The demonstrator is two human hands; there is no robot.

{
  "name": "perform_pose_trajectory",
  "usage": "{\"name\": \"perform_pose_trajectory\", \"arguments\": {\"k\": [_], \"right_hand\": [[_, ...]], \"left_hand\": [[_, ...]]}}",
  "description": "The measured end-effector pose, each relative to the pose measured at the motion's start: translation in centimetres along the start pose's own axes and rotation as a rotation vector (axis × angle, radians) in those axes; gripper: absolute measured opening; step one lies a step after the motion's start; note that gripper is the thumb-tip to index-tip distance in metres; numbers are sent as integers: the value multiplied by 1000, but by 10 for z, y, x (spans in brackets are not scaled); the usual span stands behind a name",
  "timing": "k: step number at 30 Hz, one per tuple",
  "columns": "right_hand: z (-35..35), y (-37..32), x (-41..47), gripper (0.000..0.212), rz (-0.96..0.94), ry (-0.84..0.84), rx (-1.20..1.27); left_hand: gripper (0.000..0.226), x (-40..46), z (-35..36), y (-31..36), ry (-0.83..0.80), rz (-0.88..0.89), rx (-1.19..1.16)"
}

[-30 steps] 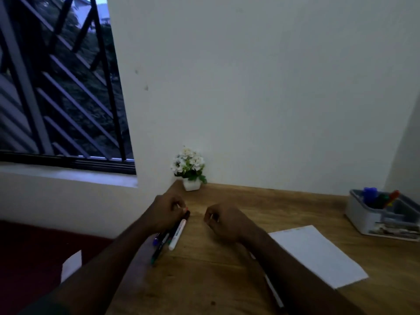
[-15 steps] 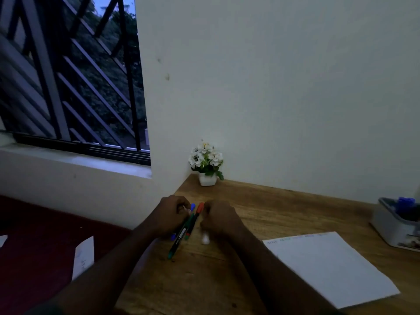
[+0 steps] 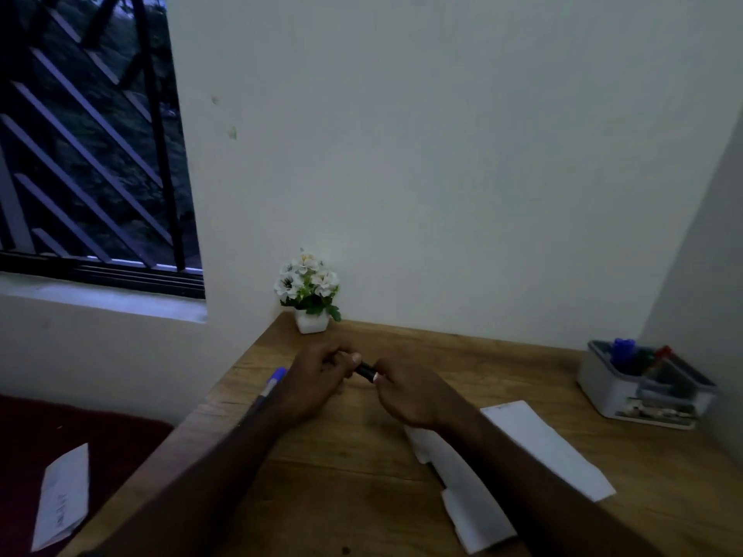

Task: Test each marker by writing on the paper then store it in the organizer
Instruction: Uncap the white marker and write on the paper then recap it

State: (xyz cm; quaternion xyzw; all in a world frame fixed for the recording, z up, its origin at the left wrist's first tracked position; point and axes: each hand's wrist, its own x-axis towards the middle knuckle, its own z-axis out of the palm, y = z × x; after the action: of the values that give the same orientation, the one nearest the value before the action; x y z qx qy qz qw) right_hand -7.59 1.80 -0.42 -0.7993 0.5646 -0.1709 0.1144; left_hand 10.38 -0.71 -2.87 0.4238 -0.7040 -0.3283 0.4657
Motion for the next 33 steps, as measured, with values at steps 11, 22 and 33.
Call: {"name": "perform_pose_trajectory", "arguments": {"k": [11,22,33], "right_hand": [[-11,93,-39,22,-99,149,-193],[4,104,-38,29,-165,222,-263],[-17,101,-52,39,-73,335,-27]], "left_hand": [[14,23,88,7,-215,63,-274],[13,35,85,-3,-295,89,-237],[6,37,77,-12,-118,110,139]]}}
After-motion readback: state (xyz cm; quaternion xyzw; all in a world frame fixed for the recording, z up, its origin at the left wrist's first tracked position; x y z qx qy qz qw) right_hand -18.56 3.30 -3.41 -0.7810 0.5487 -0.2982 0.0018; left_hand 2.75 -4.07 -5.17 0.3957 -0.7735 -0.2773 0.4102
